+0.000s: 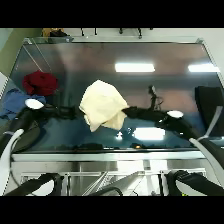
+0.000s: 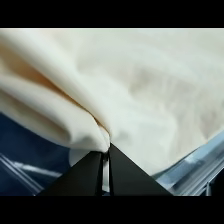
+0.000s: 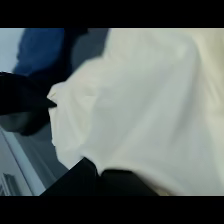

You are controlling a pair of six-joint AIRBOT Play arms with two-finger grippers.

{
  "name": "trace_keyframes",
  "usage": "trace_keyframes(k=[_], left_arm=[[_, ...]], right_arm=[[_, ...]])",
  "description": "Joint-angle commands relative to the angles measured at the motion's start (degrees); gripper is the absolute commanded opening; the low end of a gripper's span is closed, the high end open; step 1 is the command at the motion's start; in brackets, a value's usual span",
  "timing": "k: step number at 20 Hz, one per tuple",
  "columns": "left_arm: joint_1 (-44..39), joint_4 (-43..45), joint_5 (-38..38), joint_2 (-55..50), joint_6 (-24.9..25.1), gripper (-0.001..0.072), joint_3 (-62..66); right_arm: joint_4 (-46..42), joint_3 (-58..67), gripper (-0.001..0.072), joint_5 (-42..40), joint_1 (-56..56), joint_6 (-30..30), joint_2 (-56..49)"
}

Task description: Fold the shirts.

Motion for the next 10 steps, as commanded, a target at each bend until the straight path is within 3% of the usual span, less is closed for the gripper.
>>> trace_keyframes(k=[1, 4, 7, 10], left_arm=[[1.0, -2.5, -7.5, 14.2, -2.6, 0.0009, 8.7], [1.0, -5.9, -6.7, 27.4, -7.0, 0.0010, 23.2], [1.0, -5.7, -6.4, 35.0, -9.5, 0.0009, 39.4], [1.0, 1.4, -6.6, 37.6, -10.8, 0.0009, 51.1]], right_arm=[[-6.9, 9.9, 0.0028, 8.6, -3.4, 3.8, 11.3], [-19.8, 25.1, 0.0026, 9.2, -3.3, 13.1, 20.5], [-29.4, 39.9, 0.0023, 9.7, -3.3, 18.8, 25.0], [-37.2, 48.4, 0.0023, 11.9, -3.3, 25.2, 24.2]])
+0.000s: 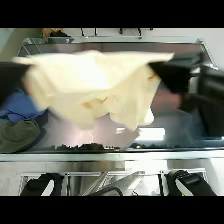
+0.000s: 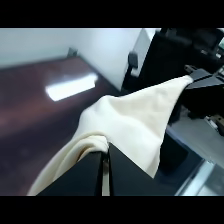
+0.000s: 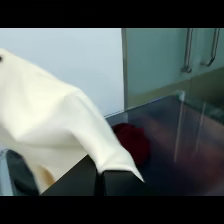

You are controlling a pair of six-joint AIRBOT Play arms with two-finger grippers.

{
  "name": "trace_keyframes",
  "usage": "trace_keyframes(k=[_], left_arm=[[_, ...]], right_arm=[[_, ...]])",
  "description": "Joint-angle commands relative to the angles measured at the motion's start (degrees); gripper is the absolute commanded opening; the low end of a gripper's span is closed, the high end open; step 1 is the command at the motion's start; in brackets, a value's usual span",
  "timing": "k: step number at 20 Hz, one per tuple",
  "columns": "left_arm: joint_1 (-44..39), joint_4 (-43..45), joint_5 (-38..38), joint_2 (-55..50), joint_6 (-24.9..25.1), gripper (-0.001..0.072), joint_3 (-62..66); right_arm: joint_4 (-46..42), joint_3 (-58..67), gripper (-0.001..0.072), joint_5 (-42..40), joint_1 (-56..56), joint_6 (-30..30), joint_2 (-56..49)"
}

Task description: Fold the shirts.

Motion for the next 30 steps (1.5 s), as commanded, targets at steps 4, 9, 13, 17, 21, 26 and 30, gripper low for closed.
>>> trace_keyframes(k=[4, 9, 13, 17, 21, 26, 30], left_arm=[[0.0, 21.0, -8.8, 1.4, -9.8, 0.0010, 12.4], [0.0, 20.4, -9.0, -11.9, -5.4, 0.0010, -3.4], [0.0, 20.4, -1.8, -28.8, 2.5, 0.0011, -15.8], [1.8, 20.4, 4.2, -44.9, 2.9, 0.0673, -16.5], [5.9, 20.4, -8.1, -52.5, -0.6, 0.0671, -7.5], [5.5, 21.1, -16.1, -44.9, -2.6, 0.0670, -20.8], [1.2, 21.0, -7.1, -33.7, -3.9, 0.0660, -44.9]], right_arm=[[-12.3, 9.5, 0.0023, 6.3, -0.1, 9.2, -6.8], [-12.3, 9.5, 0.0023, 7.1, -0.1, 9.2, -27.0], [-12.3, 9.5, 0.0029, 5.9, -0.1, 9.2, -46.9], [-12.3, 9.7, 0.0387, 0.2, -1.4, 9.2, -59.1], [-12.3, 9.7, 0.0387, 4.5, -9.0, 9.2, -56.1], [-19.7, 9.4, 0.0530, 18.0, -22.8, 11.1, -53.4], [-26.2, 5.2, 0.0530, 19.1, -28.0, 10.9, -54.5]])
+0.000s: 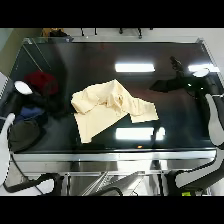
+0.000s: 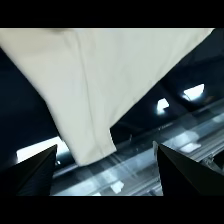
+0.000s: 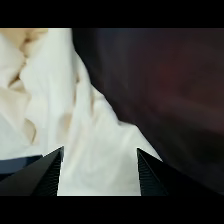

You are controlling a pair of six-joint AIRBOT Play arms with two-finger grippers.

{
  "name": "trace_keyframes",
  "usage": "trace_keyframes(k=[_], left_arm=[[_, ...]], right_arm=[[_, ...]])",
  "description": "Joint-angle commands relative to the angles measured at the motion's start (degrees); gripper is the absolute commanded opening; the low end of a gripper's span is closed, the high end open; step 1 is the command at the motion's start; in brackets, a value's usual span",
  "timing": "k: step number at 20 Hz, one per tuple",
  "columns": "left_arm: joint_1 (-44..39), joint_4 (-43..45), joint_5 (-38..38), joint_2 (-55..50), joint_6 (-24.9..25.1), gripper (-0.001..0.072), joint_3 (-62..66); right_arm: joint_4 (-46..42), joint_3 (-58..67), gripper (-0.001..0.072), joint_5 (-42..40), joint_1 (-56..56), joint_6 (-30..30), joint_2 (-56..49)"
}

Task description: Fold the shirts.

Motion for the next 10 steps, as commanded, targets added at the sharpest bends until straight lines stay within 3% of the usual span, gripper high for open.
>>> trace_keyframes(k=[1, 5, 10], left_arm=[[-3.7, 0.1, 8.2, 8.7, -1.8, 0.0660, -19.5], [-8.6, -0.8, 21.1, 14.3, -4.6, 0.0660, -31.2], [-14.0, -4.8, 29.6, 12.2, -4.5, 0.0660, -31.6]], right_arm=[[-6.8, -2.9, 0.0530, 2.8, -4.2, 0.0, -1.0], [-9.8, -3.2, 0.0530, 2.4, -3.9, -0.4, -4.5], [-8.4, -3.2, 0.0530, 2.4, -3.8, -2.6, -9.3]])
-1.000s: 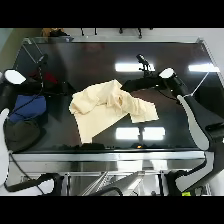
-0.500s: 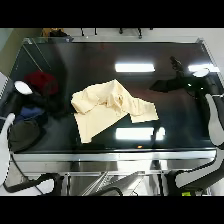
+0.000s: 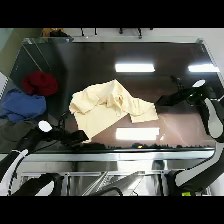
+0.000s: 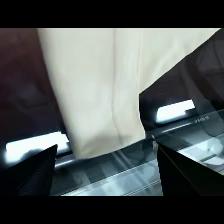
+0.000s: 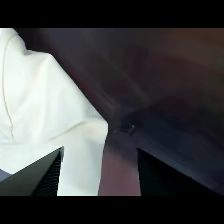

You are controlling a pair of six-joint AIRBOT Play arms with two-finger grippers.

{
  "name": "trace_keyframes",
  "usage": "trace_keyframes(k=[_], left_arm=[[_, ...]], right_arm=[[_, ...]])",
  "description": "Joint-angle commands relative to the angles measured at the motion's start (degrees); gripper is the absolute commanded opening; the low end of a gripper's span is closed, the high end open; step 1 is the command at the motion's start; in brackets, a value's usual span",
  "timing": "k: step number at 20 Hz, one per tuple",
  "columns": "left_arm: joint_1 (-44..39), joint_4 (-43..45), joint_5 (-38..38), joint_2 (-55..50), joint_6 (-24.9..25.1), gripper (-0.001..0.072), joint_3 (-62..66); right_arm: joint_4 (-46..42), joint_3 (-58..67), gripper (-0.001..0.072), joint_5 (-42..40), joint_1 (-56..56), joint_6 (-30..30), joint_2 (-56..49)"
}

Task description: Fold the shirts.

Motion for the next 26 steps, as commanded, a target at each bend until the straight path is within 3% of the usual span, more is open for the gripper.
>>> trace_keyframes(k=[1, 2, 3, 4, 7, 8, 9, 10, 11, 12, 17, 19, 22, 26], left_arm=[[-4.3, -1.6, 7.0, -3.0, -0.5, 0.0660, -0.4], [-5.1, -1.5, 6.8, -5.2, -0.5, 0.0660, 0.5], [-5.8, -1.5, 6.6, -7.5, -0.5, 0.0611, 1.5], [-6.2, -1.5, 6.3, -9.5, -0.4, 0.0474, 2.5], [-6.8, -1.0, 4.9, -13.0, -0.3, 0.0452, 5.2], [-6.8, -1.0, 4.6, -13.5, -0.2, 0.0452, 5.8], [-6.8, -1.0, 4.7, -13.5, -0.2, 0.0451, 5.9], [-6.8, -0.9, 4.9, -13.2, -0.2, 0.0365, 5.8], [-6.8, 0.1, 4.8, -12.6, -0.2, 0.0094, 5.8], [-6.8, 1.6, 4.7, -11.5, 0.0, 0.0010, 5.8], [-2.7, 2.0, 4.5, -0.2, 0.0, 0.0009, 6.2], [1.4, 1.8, -1.6, 6.9, 0.0, 0.0009, 10.2], [8.4, 1.4, -9.7, 20.0, 0.0, 0.0009, 25.0], [20.0, 1.5, -15.3, 29.4, 0.2, 0.0009, 54.3]], right_arm=[[1.1, -0.1, 0.0530, 0.1, 0.0, -1.2, -3.3], [2.5, -0.1, 0.0529, 0.3, 0.0, -1.3, -3.9], [3.8, -0.1, 0.0529, 0.5, 0.4, -1.7, -4.3], [4.7, -0.1, 0.0528, 0.8, 1.2, -2.1, -4.3], [5.3, -0.1, 0.0512, 1.5, 4.4, -3.0, -4.3], [5.3, -0.1, 0.0399, 1.9, 5.6, -3.0, -4.3], [5.3, -0.1, 0.0240, 1.9, 6.6, -3.0, -4.3], [5.7, -0.1, 0.0113, 2.3, 7.4, -3.0, -4.3], [6.8, -0.1, 0.0036, 2.6, 8.0, -2.9, -4.2], [8.0, -0.1, 0.0022, 3.0, 8.5, -3.0, -3.8], [15.4, 0.0, 0.0021, 5.1, 8.3, -3.0, 6.0], [18.7, 0.4, 0.0022, 4.7, 7.5, -3.9, 14.4], [22.8, 5.4, 0.0021, 0.3, 3.7, -4.3, 29.3], [22.4, 15.4, 0.0022, -13.6, -1.8, -6.3, 49.3]])
